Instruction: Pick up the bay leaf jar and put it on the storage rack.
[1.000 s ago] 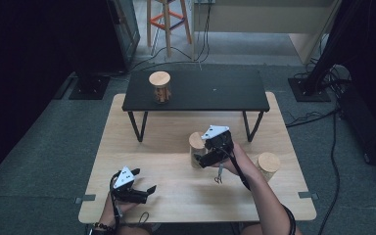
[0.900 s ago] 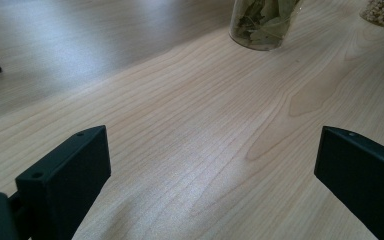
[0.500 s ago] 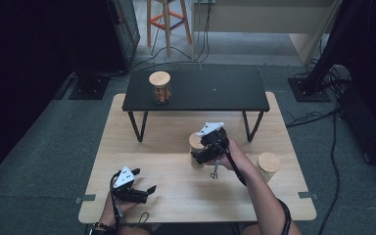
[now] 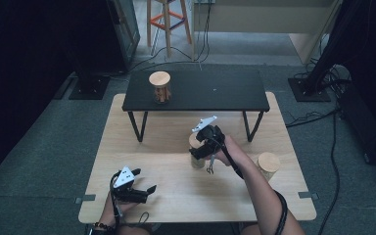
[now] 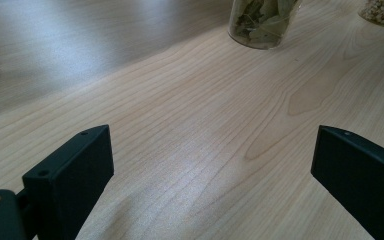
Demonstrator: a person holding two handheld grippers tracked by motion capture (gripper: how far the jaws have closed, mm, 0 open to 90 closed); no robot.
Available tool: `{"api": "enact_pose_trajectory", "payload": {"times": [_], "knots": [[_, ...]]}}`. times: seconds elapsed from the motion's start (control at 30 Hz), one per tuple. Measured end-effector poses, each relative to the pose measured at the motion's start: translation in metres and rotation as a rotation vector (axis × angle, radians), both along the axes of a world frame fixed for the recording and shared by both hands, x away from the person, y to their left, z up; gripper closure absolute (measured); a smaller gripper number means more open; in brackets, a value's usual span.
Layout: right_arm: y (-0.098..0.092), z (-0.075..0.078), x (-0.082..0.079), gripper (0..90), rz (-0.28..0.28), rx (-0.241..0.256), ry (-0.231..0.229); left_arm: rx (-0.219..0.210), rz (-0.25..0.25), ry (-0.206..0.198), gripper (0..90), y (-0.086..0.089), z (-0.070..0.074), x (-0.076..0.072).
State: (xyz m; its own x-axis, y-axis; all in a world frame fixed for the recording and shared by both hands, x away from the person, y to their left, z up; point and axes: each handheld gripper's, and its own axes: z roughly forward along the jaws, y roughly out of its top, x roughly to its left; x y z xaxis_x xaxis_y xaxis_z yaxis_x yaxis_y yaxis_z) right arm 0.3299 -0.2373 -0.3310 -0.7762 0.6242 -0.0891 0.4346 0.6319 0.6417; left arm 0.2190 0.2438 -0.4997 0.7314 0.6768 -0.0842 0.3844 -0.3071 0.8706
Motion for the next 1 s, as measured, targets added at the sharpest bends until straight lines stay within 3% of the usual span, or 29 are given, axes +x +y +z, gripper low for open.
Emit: {"api": "enact_pose_trajectory", "payload": {"times": [0.07, 0.6, 1.0], "knots": [[0.002, 0.001, 0.004, 18.6, 0.009, 0.008, 0.009, 0.000, -0.001, -0.003, 3.5, 0.000, 0.000, 0.000], [0.021, 0.008, 0.011, 20.0, 0.010, -0.087, 0.037, -0.004, -0.001, -0.005, 3.4, 0.001, -0.001, -0.001], [0.009, 0.005, 0.015, 22.7, 0.022, -0.035, 0.055, -0.004, 0.002, -0.006, 3.4, 0.001, -0.001, -0.001]]}}
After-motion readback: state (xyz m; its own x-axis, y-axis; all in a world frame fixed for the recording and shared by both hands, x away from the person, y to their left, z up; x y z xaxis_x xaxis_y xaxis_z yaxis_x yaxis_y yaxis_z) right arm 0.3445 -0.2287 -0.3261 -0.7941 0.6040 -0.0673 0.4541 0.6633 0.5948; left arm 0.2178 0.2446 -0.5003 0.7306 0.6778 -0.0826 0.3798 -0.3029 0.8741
